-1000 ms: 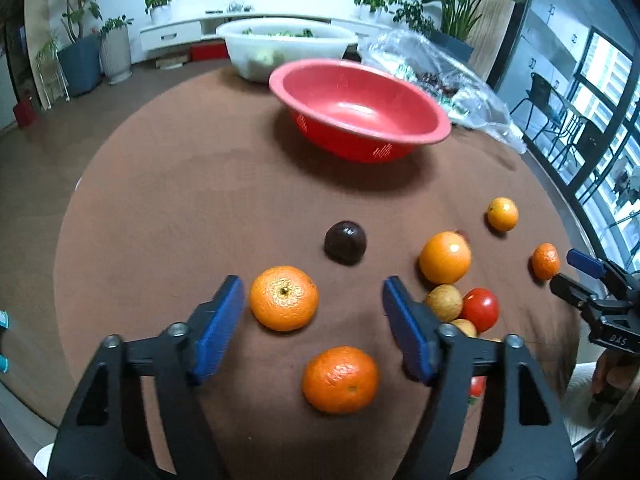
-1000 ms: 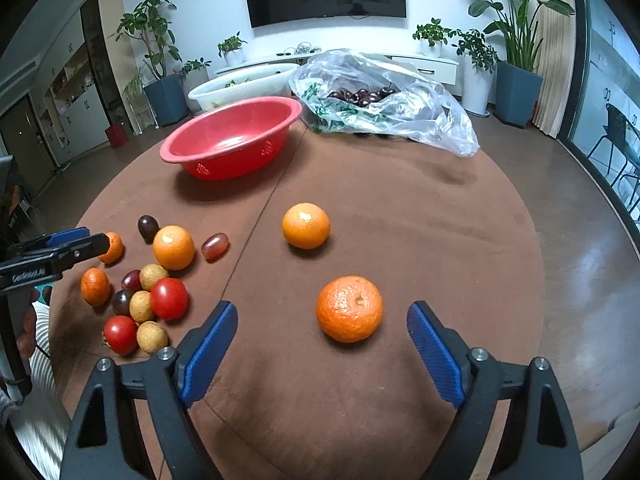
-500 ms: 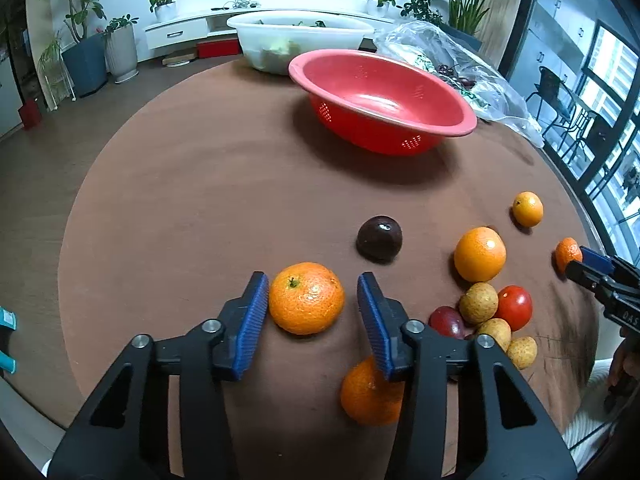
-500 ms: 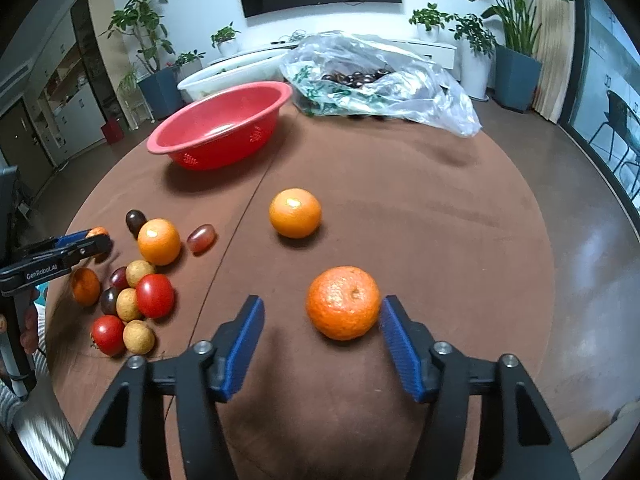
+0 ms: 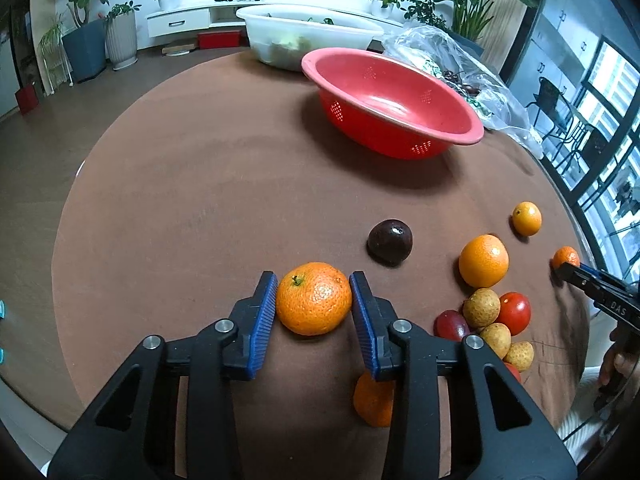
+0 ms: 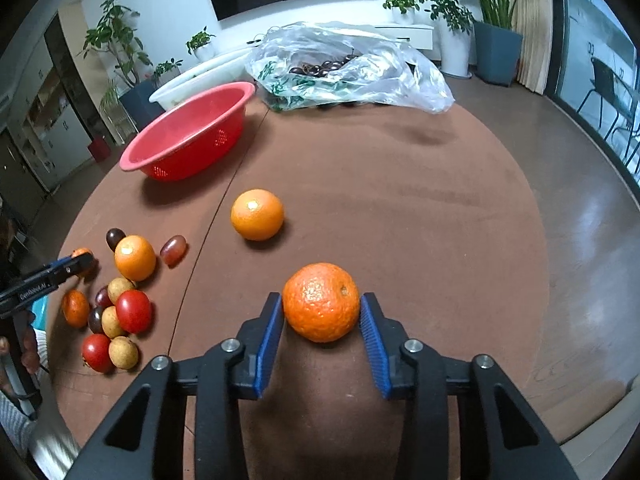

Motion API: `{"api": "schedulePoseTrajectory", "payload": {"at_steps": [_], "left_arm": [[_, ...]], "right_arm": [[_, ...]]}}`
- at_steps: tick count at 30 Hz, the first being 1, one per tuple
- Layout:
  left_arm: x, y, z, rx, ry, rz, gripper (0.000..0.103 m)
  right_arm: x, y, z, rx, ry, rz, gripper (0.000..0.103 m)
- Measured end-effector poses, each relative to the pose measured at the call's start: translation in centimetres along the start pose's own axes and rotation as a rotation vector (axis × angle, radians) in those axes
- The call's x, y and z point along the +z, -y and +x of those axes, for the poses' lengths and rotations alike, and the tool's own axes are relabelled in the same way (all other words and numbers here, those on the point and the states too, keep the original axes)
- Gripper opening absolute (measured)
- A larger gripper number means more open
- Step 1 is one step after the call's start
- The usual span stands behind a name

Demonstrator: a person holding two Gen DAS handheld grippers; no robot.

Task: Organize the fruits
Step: 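Carry both tangerines into the red bowl and open both grippers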

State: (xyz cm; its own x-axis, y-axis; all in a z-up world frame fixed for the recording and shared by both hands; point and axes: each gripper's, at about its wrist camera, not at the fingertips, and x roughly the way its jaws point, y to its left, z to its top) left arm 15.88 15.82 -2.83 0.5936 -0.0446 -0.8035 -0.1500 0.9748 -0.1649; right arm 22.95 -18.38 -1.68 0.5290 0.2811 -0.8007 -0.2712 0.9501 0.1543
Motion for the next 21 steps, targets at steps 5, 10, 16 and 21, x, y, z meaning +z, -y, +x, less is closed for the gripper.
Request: {"api": "schedulePoseTrajectory", "payload": {"at_steps": [5,10,16,21], "left_arm": [[0.0,0.2,-0.6,-0.034,0.006,-0.007,0.034],[0.1,0.3,-1.4,-0.054,0.016,-0.013,0.034],[0.8,0.9,-2.4,-0.086,0.026,-0.004,0.034],[2.4,1.5,-2.9,-0.102,0.044,0.016,0.034]], "right_arm": [[0.0,0.9,-0.3,0.051,0.0,0.056,0.042],[0.0,1.8,-0.7,0.152,0.014,0.14,0.042],[0.5,1.8,-1.3,0.277,0.027,0.209,0.042],[2.2,1.0,-1.4,0.361,0.048,0.225,0.042]]}}
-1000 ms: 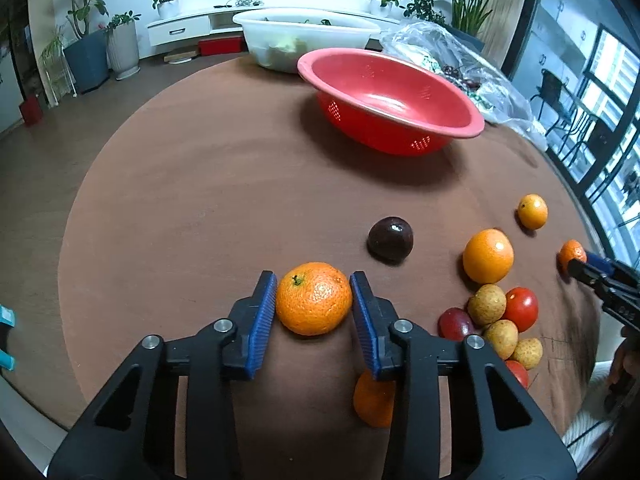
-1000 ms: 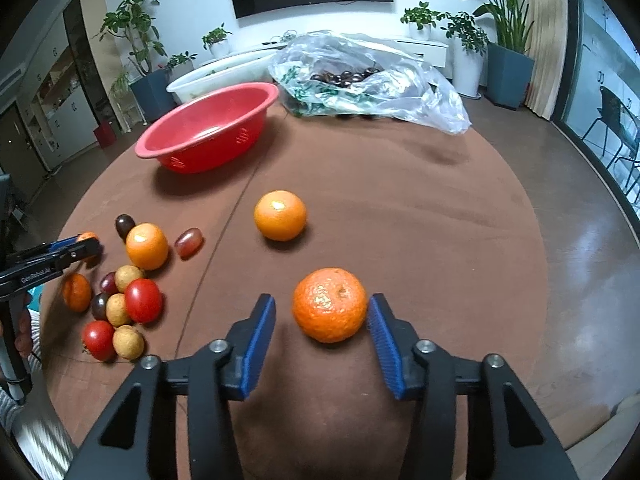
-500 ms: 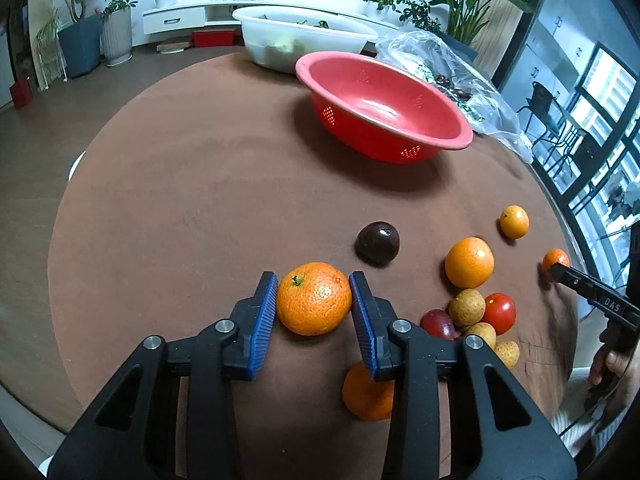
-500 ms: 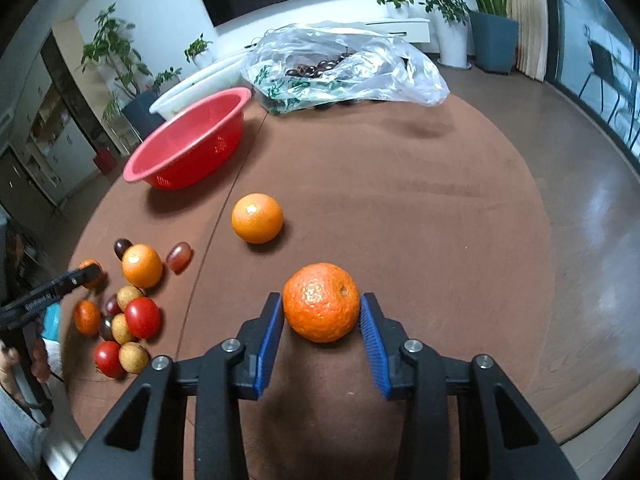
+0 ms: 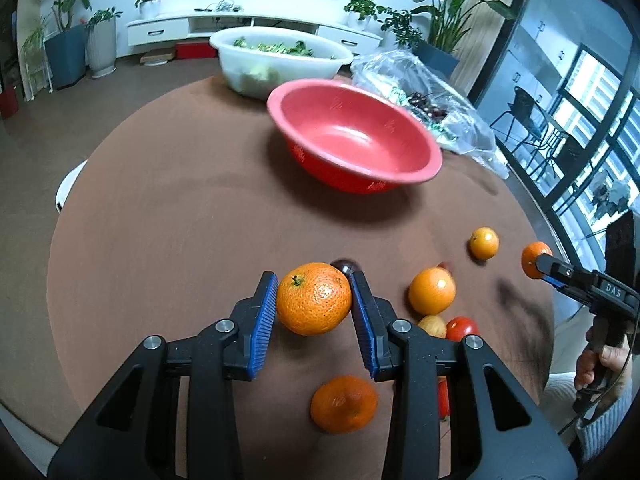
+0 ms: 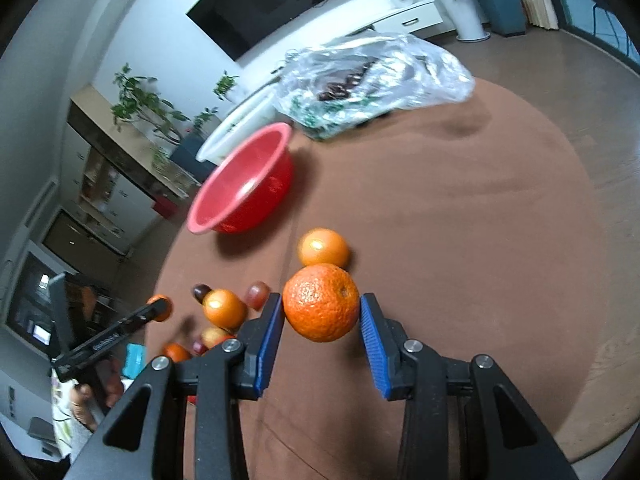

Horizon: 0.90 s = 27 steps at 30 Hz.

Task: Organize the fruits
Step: 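Carry both tangerines into the red bowl and open both grippers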

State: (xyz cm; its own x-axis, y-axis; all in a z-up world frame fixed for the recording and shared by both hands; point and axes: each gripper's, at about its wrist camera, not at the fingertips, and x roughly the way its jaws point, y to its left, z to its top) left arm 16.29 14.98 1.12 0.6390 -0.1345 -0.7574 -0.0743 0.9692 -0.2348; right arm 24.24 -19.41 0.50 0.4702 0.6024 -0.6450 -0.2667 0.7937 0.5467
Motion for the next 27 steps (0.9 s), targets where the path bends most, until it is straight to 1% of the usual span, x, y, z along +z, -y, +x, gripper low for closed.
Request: {"api": "schedulePoseTrajectory", "payload": {"at_steps": [2,7,14,21,27], "left_arm": [[0.8,0.3,0.0,-0.015,0.005,0.003,0.034],[3.0,1.1,0.2,-0.02,0.024,0.029,0.034],[6.8,2.1,1.7,-0.02,0.028,0.068,0.034],[10.6,3.4,4.5,-0.013,0.026,0.126,0.034],[13.2,4.0,7.7,0.001,0.0,0.155,0.034]], "right_arm": [[0.7,-0.5,0.2,0.024,0.003,0.002,0.042],[2.7,-2.3,1.5,0.083,0.013,-0.006,0.042],[6.0,-4.9,4.4,0.129,0.016,-0.033,0.042],[8.6,-6.6,7.8,0.117,-0.005,-0.079,0.042],[10.3,-7.8,10.6,0.083,-0.026,-0.127,0.042]]}}
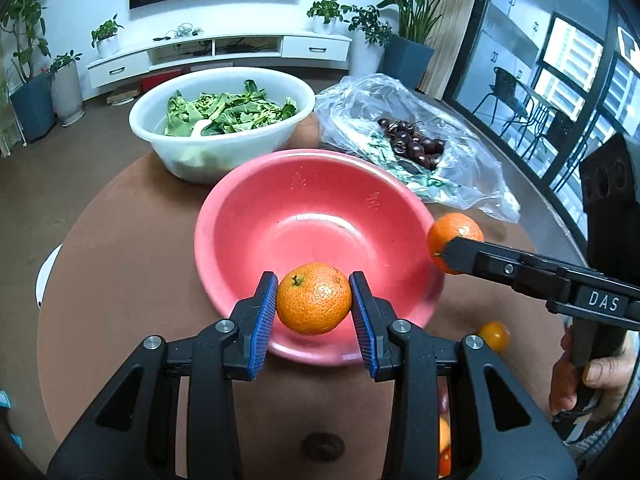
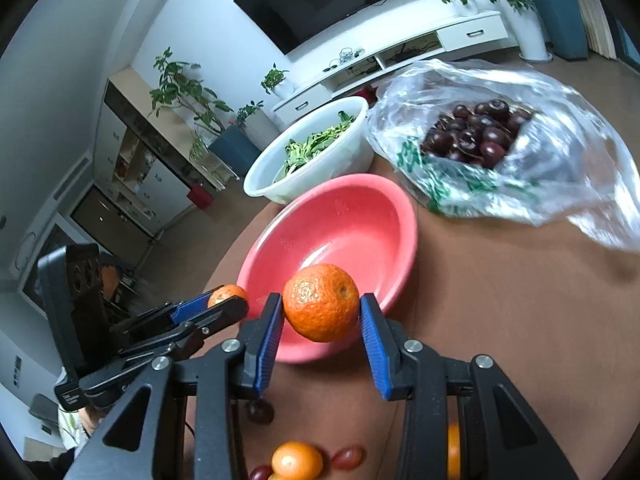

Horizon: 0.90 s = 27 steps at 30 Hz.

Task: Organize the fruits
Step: 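Carry both tangerines into the red bowl and open both grippers, then move both grippers back toward the tangerines on the table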

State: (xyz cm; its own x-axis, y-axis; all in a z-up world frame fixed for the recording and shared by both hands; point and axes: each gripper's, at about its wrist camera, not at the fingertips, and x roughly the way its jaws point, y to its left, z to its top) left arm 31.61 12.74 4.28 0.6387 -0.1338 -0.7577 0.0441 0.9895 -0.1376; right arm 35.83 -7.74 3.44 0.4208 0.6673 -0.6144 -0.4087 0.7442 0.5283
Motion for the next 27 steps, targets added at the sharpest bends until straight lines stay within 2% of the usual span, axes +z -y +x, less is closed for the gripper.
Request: {"api": "schedulePoseTrajectory", "payload": {"at_steps": [10,15,19,20,23,24,27], "left_arm": [[-0.1,0.5,3.4,0.068,-0.025,0.085,0.035],[-0.6,0.4,4.4,0.088,-0.037,0.104,0.036],[-0.8,0.6,4.7,0.105,-0.035,0.122,0.036],[-0.8,0.6,4.8,0.113,-0.034,0.125,0.038],[-0.8,0.7,4.1,0.122,0.011,0.134,0.06],[-0.8,0.8,3.8,0.125,0.023,0.137,0.064],[-0.6,1.0,3.2,0.125,0.049,0.145,0.064]], "right_arm": [[1.6,-0.5,4.5,-0.113,-0.055,-0.079,0.043],[1.6,-0.7,5.0,-0.151,-0.055,-0.116,0.043],[1.5,-0.7,4.8,-0.15,-0.049,-0.123,0.049],[1.5,-0.8,4.8,-0.156,-0.048,-0.129,0.05],[1.5,-1.0,4.6,-0.158,-0.036,-0.14,0.052],[1.5,-1.1,4.6,-0.155,-0.035,-0.139,0.052],[1.4,-1.3,4.1,-0.148,-0.023,-0.136,0.053]]}}
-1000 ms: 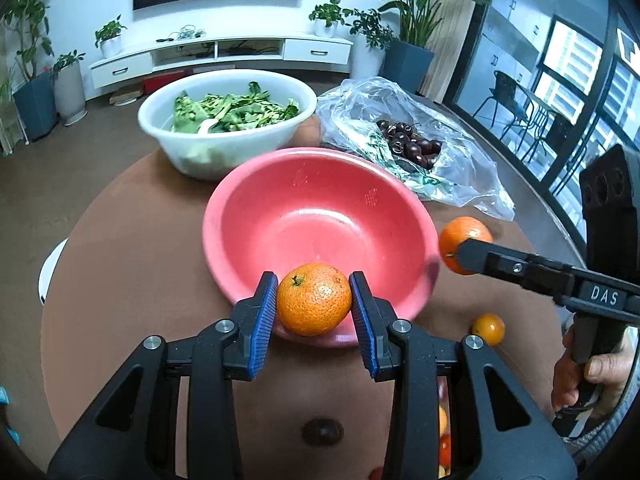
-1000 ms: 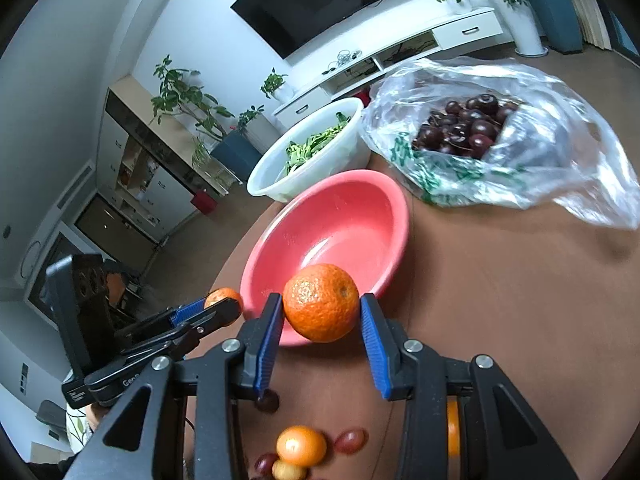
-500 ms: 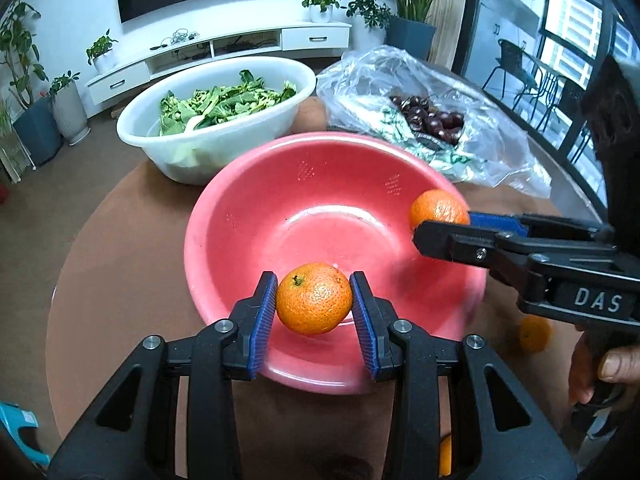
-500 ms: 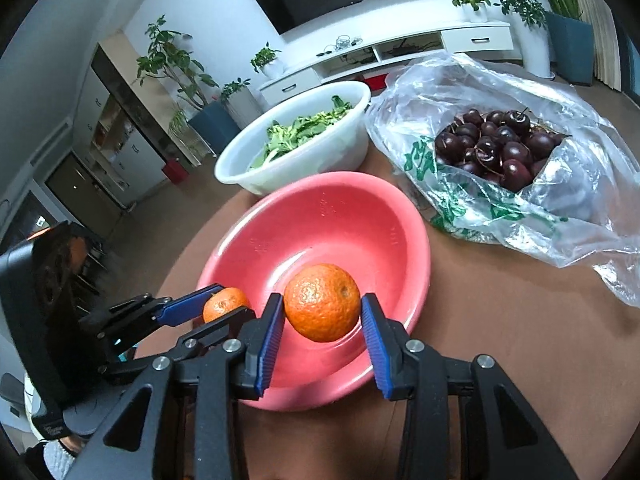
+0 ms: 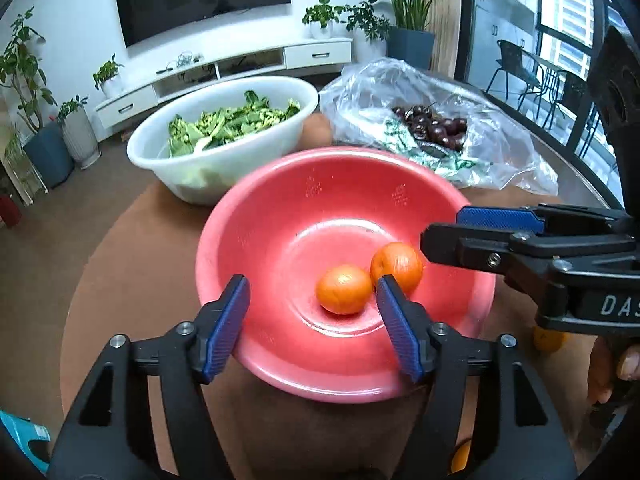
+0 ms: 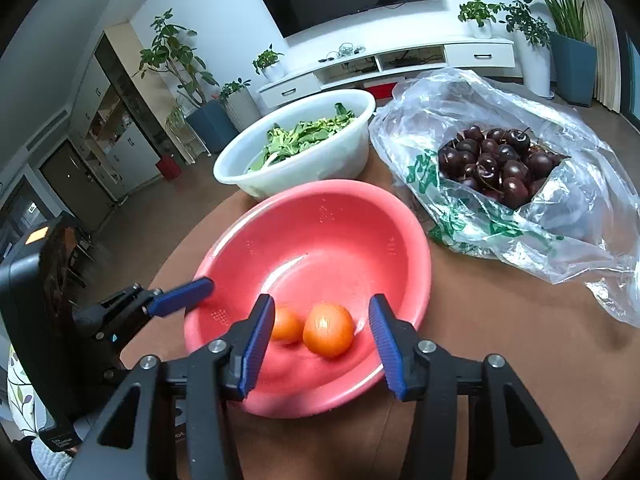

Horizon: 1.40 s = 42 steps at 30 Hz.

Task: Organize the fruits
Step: 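Move both grippers back toward the tangerines on the table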

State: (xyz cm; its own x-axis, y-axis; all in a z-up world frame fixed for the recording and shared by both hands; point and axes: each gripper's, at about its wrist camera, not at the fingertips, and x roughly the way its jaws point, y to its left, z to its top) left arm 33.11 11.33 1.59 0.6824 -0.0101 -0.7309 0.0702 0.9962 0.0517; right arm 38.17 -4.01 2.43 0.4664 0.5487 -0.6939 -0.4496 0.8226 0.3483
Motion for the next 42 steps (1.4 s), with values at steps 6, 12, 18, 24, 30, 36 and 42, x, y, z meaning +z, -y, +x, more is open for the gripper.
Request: {"api": "schedulePoseTrajectory", "payload": {"at_steps": [6,12,18,24,30,36,42], "left_arm": [[-0.3,-0.1,-1.4,-0.007,0.009,-0.016,0.064],[-2.0,-0.5,-4.2,-0.005,0.025,-0.046,0.064],[-5.1,-1.1,-7.5,-0.011,0.021,-0.085,0.064],[-9.6,-0.8,-10.3,-0.021,-0.013,-0.113,0.064],[-14.1,0.1,-12.7,-0.055,-0.065,-0.135,0.064],[-17.3,1.8,-14.0,-0.058,-0.108,-0.107,0.064],[-18.9,2.5,-14.1,-0.068,-0.135,-0.112,0.064]], "right_arm": [[-0.8,0.2,-2.5,0.013,0.037,0.015,0.053],[-2.9,0.8,-6.2,-0.021,0.079,0.003,0.056],[-6.3,2.2,-9.8,-0.112,0.106,-0.02,0.059],[-9.9,3.9,-11.0,-0.145,0.075,0.005,0.06],[-11.3,4.2,-11.5,-0.154,0.069,0.015,0.06],[-11.8,3.7,-11.4,-0.163,0.067,-0.008,0.06],[-12.0,3.4,-11.1,-0.169,0.058,-0.018,0.06]]}}
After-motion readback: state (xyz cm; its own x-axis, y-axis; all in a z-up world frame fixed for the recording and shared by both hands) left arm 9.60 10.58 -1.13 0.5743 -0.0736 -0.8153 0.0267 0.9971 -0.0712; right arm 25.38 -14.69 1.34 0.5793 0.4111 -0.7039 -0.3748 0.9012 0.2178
